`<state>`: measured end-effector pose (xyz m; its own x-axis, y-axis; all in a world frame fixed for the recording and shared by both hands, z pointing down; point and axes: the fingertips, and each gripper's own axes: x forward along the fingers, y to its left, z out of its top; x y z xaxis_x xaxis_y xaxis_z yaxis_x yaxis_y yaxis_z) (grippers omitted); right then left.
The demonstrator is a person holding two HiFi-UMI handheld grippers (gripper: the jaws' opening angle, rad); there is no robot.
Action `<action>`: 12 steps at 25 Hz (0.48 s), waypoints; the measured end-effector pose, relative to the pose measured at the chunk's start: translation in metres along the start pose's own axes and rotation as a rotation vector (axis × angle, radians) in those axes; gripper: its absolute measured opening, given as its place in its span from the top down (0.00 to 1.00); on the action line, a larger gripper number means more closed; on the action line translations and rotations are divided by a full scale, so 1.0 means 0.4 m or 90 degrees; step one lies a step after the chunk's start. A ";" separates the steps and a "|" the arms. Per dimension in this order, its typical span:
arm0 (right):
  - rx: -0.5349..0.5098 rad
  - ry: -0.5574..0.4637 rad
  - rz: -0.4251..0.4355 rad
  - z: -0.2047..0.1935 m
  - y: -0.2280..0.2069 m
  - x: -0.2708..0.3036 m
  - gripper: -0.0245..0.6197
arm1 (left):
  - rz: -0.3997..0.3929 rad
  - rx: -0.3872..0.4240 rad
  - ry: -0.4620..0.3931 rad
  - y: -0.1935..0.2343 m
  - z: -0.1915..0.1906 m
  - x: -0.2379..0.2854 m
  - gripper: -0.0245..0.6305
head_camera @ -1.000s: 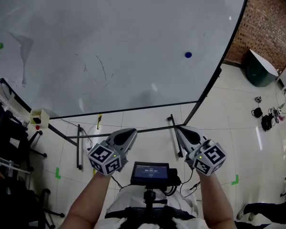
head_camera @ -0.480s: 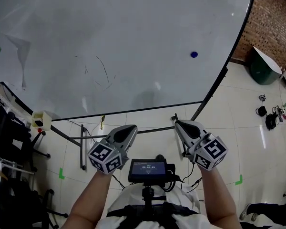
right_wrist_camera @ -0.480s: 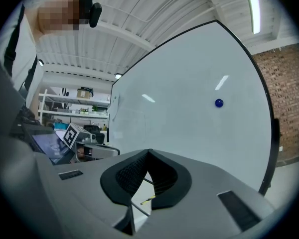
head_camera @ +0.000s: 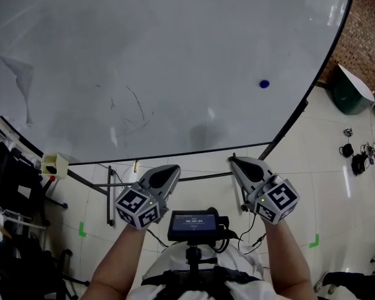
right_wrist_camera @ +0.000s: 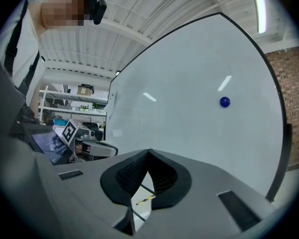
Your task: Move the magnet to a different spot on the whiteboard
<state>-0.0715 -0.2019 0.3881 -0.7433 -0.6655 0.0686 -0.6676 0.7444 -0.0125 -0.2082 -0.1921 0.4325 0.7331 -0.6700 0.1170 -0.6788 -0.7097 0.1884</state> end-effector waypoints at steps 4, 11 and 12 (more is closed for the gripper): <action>-0.010 0.011 0.004 -0.007 -0.037 0.033 0.91 | 0.002 -0.006 0.005 0.034 -0.001 0.035 0.91; -0.074 0.031 -0.032 0.009 -0.133 0.059 0.91 | -0.001 -0.017 0.019 0.055 -0.013 0.094 0.91; -0.089 0.033 -0.040 0.017 -0.152 0.061 0.91 | -0.003 -0.017 0.020 0.057 -0.014 0.104 0.91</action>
<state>-0.0492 -0.2638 0.3839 -0.6948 -0.7098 0.1160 -0.6974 0.7043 0.1326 -0.1927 -0.2349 0.4473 0.7380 -0.6586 0.1468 -0.6737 -0.7070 0.2149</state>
